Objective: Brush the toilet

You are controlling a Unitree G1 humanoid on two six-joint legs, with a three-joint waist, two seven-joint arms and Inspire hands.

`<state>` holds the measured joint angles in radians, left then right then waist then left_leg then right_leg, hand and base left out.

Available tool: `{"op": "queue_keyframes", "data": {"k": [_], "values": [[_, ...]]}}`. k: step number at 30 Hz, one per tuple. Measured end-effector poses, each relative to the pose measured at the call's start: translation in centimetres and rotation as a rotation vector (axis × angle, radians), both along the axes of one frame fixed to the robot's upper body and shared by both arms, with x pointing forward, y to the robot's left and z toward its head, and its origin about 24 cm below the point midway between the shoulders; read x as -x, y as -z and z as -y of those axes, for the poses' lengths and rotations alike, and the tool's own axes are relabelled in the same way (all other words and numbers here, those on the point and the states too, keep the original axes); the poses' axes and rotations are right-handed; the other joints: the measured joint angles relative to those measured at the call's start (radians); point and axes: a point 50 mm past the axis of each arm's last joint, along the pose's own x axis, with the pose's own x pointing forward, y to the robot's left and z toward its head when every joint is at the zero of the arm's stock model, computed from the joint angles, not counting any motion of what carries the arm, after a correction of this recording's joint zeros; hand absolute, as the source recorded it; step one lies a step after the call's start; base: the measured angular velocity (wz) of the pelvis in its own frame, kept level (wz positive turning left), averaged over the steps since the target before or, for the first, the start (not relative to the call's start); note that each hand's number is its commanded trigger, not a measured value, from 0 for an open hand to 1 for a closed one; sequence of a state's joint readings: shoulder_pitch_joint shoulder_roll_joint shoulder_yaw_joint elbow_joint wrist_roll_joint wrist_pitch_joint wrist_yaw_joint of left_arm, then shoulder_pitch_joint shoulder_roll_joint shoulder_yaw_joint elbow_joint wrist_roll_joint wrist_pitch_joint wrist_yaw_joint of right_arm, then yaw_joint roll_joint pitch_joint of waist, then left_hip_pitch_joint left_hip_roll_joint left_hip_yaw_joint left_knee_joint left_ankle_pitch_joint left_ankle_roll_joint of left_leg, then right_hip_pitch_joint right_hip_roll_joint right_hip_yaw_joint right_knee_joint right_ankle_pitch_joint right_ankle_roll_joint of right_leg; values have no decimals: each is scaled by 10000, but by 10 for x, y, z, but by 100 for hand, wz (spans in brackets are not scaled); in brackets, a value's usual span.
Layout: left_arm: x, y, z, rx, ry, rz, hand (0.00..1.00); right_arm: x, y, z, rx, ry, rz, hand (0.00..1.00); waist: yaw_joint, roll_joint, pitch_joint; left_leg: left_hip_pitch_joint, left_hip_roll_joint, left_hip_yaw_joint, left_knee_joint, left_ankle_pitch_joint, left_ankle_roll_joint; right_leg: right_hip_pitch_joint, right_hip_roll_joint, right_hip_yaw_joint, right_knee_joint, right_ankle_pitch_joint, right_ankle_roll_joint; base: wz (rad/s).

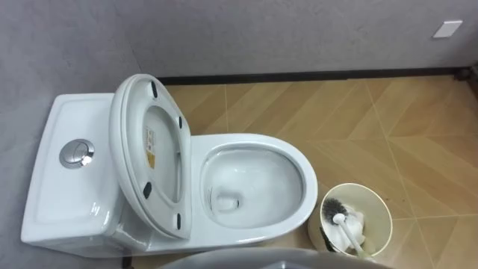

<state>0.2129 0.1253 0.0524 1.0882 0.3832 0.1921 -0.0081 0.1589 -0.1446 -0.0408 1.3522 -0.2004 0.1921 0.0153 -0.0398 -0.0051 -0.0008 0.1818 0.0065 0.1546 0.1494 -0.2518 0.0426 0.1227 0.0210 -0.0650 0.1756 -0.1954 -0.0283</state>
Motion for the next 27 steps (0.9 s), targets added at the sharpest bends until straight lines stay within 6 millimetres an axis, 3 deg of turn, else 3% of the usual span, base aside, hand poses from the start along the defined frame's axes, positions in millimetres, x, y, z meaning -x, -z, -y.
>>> {"op": "queue_keyframes", "data": {"k": [17, 27], "values": [[8, 0, -1, -37, -94, -393, 0, -8, 0, 0, 22, -98, 118, 0, -61, 13, -1, 16, 0, 118, 25, 1, 2, -112, 29, 236, 105, -26, -15, -2], [8, 0, -2, -112, -168, -434, 0, 3, -1, 1, 504, 1647, 204, 0, -98, 61, -5, 99, -1, 107, 8, 0, 2, -12, 29, 244, 86, -23, -12, 0]]}}
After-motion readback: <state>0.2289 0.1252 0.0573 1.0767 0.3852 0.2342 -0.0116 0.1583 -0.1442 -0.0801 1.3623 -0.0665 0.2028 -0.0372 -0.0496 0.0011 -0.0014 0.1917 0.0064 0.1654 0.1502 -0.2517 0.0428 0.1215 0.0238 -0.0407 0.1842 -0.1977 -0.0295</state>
